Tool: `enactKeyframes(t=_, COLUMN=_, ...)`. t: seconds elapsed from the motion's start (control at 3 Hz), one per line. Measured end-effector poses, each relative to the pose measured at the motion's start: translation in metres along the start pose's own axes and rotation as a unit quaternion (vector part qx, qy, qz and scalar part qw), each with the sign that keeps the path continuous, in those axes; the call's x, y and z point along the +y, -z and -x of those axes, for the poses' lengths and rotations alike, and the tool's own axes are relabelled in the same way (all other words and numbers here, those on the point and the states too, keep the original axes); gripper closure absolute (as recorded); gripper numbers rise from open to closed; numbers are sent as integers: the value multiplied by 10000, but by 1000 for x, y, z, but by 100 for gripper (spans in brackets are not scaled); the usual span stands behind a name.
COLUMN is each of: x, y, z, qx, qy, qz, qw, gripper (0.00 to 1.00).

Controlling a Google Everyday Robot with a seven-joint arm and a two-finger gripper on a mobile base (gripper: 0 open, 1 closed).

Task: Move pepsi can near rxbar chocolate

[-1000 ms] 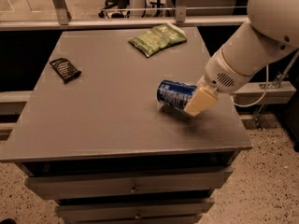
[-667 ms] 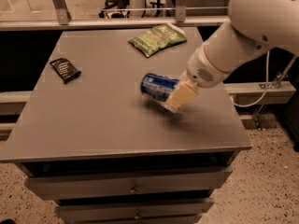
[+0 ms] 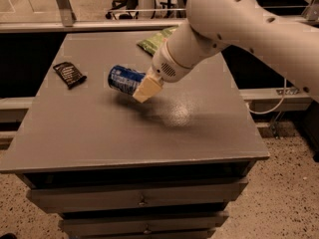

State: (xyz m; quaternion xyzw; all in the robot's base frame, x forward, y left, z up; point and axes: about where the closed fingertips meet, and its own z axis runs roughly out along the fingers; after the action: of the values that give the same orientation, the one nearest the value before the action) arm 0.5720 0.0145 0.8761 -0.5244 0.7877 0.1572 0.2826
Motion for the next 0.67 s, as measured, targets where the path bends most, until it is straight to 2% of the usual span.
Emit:
enactKeyframes(t=0.33, x=-4, y=-48, z=40, qx=-184, qy=-13, qz=152, qw=9997, gripper=100)
enactKeyframes(t=0.67, x=-7, y=-66, z=61, qx=-290, qy=4, qz=201, qw=9994, gripper=100)
